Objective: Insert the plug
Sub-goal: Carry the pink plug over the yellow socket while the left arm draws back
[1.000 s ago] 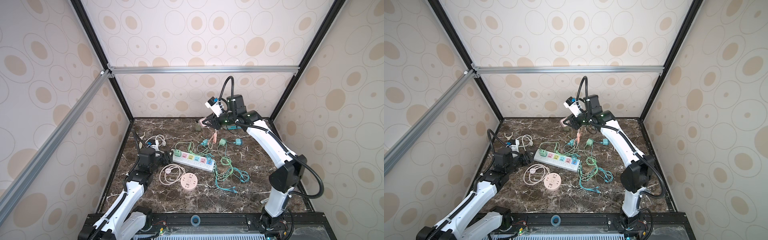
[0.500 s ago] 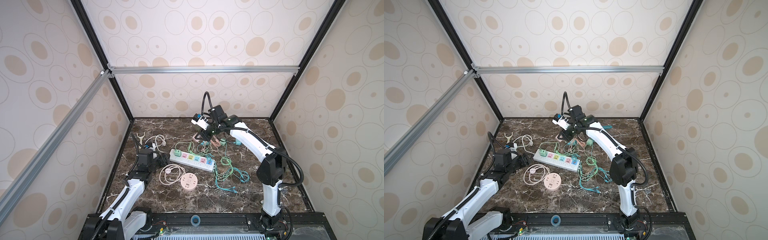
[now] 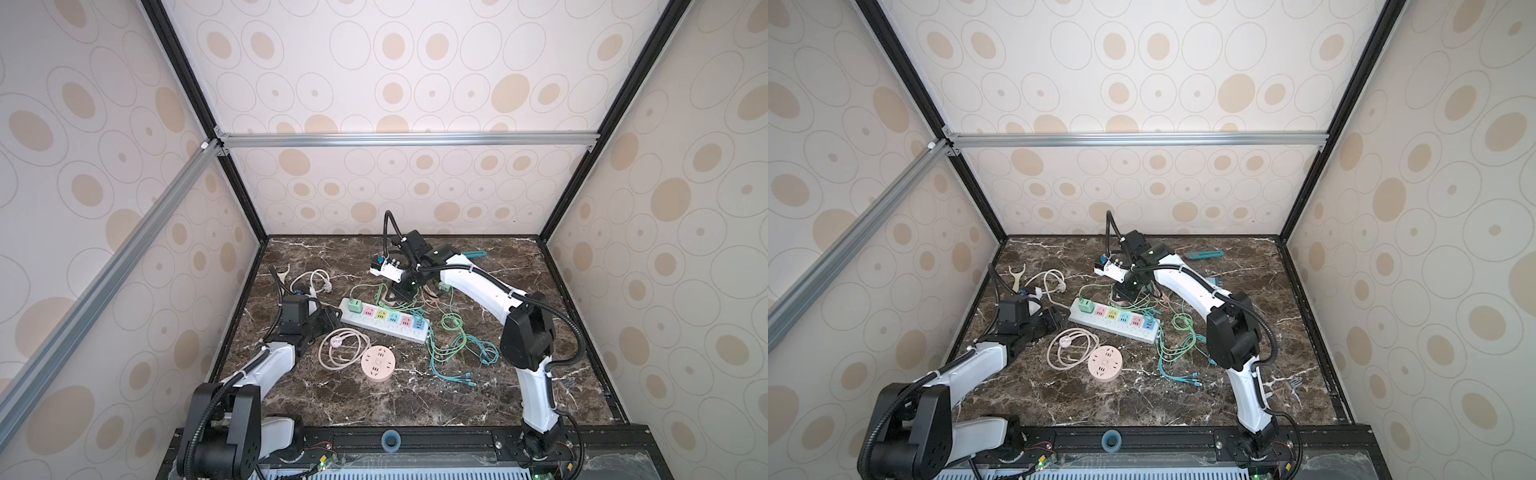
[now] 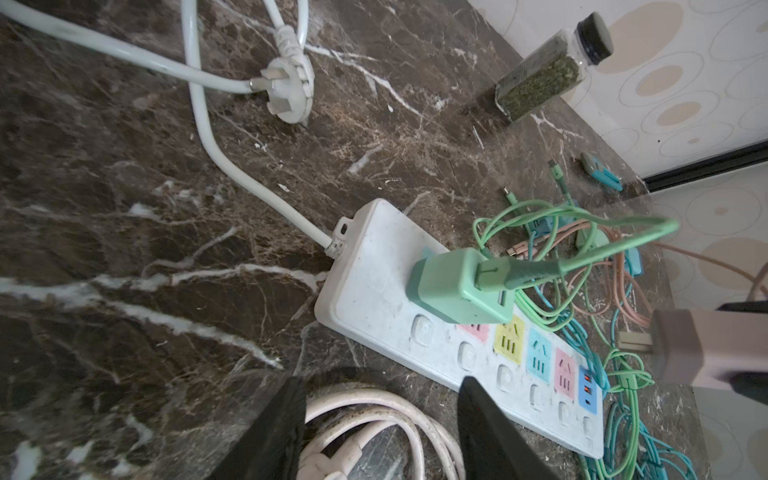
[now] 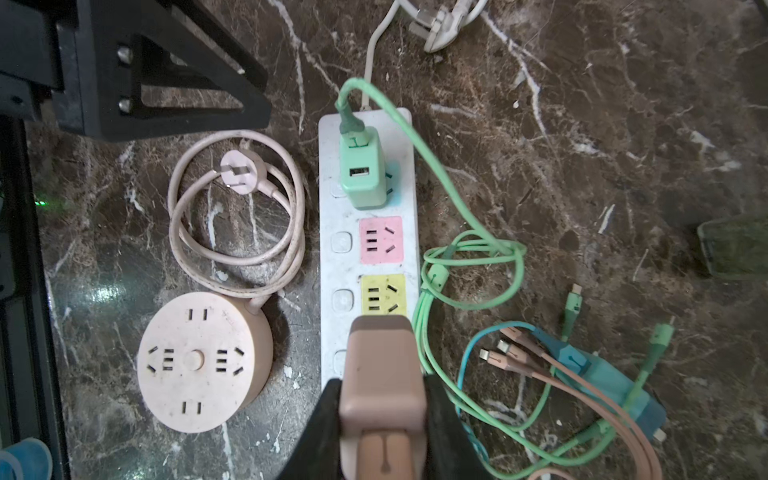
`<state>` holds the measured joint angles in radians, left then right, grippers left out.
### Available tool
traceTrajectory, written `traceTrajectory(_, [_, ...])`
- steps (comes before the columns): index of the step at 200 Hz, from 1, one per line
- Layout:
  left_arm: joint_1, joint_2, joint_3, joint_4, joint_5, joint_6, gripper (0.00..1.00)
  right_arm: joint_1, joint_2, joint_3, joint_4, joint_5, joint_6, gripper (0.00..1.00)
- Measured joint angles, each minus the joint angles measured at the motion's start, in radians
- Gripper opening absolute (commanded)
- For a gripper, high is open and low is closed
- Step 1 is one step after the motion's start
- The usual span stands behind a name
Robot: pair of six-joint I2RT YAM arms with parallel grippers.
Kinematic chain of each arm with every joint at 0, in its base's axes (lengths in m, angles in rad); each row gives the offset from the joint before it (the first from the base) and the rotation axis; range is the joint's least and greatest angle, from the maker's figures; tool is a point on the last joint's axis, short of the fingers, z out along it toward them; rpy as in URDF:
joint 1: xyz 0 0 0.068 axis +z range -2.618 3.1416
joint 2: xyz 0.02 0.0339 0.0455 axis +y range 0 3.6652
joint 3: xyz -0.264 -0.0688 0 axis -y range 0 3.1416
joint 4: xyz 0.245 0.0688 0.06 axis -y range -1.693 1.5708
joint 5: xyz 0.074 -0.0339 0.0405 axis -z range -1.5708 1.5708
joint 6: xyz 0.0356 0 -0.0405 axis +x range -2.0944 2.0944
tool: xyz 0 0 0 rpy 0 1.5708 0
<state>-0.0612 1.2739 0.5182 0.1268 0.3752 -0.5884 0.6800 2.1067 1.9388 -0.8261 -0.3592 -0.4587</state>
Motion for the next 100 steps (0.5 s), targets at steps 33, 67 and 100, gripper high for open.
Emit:
traceTrajectory(33, [0.000, 0.061, 0.024, 0.021, 0.027, 0.011, 0.57, 0.032, 0.036, 0.000, -0.012, 0.024, -0.017, 0.08])
traceTrajectory(67, [0.001, 0.116, 0.057, 0.036, 0.037, 0.024, 0.51, 0.047, 0.068, 0.015, -0.030, 0.075, -0.034, 0.07])
traceTrajectory(100, [0.003, 0.169, 0.089, 0.037, 0.038, 0.032, 0.50, 0.058, 0.113, 0.060, -0.053, 0.134, -0.049, 0.07])
